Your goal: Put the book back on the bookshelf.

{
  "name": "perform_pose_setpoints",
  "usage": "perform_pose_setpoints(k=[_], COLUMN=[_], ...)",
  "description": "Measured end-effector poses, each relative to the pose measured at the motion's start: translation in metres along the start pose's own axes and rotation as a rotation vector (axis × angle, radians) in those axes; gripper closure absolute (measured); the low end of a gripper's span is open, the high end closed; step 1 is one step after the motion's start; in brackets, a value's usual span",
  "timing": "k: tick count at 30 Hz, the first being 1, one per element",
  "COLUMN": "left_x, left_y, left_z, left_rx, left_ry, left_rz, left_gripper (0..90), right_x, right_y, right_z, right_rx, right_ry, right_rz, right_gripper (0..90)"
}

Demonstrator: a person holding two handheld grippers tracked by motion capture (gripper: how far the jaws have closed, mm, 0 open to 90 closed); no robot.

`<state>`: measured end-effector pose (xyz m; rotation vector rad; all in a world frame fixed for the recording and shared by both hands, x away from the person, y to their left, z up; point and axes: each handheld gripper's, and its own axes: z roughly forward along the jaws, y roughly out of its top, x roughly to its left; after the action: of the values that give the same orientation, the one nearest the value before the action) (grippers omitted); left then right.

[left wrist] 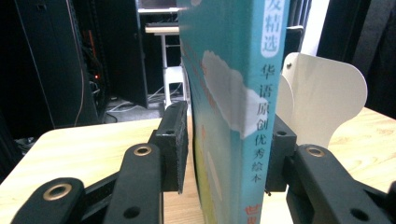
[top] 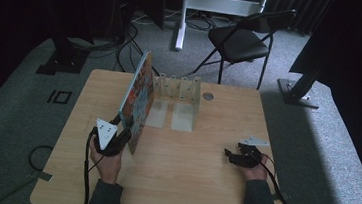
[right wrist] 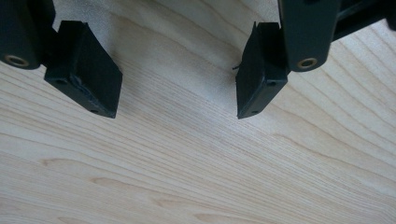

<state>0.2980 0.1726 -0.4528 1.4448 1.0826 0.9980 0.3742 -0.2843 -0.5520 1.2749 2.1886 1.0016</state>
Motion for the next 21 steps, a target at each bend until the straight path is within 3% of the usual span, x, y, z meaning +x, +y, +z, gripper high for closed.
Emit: perform_pose_setpoints(k=[18,21], left_x=[0.001,0.001], left_y=[-0.006,-0.008], left_z=[-0.007,-0.01], left_rx=[0.036,0.03], left_ry=[-0.019,-0.024], left_rz=[0.015,0.002], left_gripper=[58.3,58.3], right_x=[0.0,0.0], right_y=[0.0,0.0], right_z=[0.0,0.0], right_rx=[0.0,0.0], right_ry=[0.0,0.0], right_rz=[0.0,0.0], right_gripper=[31.3,31.3])
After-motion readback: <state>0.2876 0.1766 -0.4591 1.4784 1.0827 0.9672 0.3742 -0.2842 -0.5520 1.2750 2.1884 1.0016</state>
